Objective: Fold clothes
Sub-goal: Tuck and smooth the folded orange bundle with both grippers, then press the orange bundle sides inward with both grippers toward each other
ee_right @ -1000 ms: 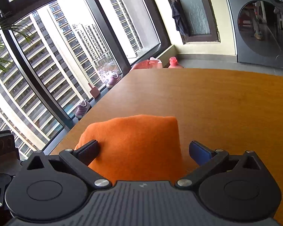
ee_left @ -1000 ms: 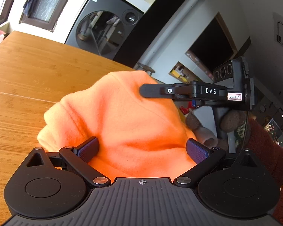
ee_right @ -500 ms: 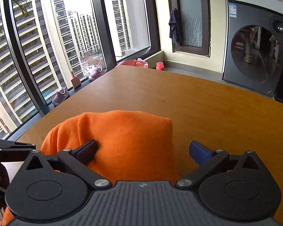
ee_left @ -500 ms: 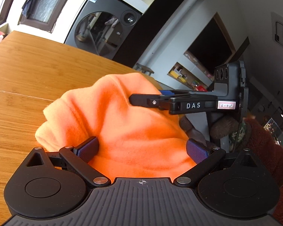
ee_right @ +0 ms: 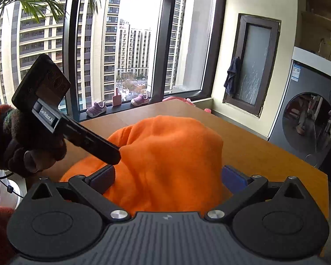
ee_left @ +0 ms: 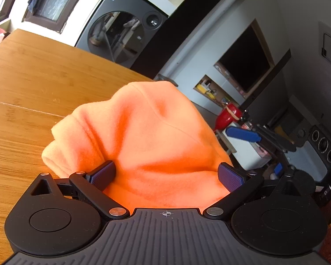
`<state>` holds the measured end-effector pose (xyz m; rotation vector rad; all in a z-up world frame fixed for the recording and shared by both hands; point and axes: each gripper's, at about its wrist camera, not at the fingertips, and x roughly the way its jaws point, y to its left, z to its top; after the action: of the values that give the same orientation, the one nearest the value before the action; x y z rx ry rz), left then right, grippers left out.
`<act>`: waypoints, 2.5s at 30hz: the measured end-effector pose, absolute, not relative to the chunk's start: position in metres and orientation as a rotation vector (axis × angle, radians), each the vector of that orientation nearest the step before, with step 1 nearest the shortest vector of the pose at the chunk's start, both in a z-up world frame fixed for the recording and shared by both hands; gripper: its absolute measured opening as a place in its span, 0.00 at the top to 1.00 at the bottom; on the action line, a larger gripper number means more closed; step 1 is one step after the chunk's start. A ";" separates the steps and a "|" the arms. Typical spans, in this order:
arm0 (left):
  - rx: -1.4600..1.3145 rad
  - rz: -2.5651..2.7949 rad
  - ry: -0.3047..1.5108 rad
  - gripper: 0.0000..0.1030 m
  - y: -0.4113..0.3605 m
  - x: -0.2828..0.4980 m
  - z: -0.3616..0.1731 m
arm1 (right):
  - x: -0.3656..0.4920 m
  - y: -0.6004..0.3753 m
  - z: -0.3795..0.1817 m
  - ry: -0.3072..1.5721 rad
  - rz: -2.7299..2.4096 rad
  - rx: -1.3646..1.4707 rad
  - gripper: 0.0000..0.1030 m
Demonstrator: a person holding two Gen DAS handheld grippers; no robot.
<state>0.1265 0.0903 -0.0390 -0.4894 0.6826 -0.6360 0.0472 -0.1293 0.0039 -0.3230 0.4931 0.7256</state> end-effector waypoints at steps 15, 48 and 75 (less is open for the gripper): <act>-0.389 -0.516 0.690 0.01 0.089 0.154 -0.008 | 0.065 -0.119 -0.010 0.560 0.693 -0.167 0.01; -0.450 -0.624 0.466 0.01 0.096 0.094 0.044 | 0.095 -0.138 -0.016 0.527 0.466 -0.188 0.00; -0.488 -0.596 0.551 0.00 0.088 0.139 0.020 | 0.072 -0.120 -0.022 0.611 0.606 -0.215 0.00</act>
<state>0.1394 0.0881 0.0200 -0.4881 0.5505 -0.5960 0.0725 -0.1200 -0.0216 -0.2149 0.6110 0.6065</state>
